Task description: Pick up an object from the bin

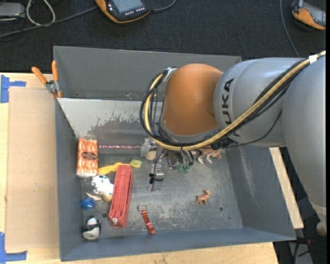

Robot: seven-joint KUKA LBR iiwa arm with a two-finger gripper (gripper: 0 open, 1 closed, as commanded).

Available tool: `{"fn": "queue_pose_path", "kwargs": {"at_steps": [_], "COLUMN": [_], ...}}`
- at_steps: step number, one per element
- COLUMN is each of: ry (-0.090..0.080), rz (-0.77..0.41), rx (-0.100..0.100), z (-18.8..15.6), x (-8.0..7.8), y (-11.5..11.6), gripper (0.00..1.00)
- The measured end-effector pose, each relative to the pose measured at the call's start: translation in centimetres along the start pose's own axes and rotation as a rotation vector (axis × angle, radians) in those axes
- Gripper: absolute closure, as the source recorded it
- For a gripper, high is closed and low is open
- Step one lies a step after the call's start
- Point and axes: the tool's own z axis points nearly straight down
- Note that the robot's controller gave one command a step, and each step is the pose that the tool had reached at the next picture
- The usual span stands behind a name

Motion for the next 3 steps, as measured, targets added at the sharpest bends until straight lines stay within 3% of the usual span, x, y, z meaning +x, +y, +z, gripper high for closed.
{"fn": "queue_pose_path", "kwargs": {"at_steps": [1, 2, 3], "ry": [-0.007, -0.009, -0.006], "rz": [0.003, -0.349, -0.492], "rx": [-0.001, 0.000, -0.001], "z": [-0.5, 4.5, 6.8], "x": [-0.2, -0.8, -0.3], "y": [-0.1, 4.1, 5.6], "gripper": [0.00, 0.00, 0.00]}}
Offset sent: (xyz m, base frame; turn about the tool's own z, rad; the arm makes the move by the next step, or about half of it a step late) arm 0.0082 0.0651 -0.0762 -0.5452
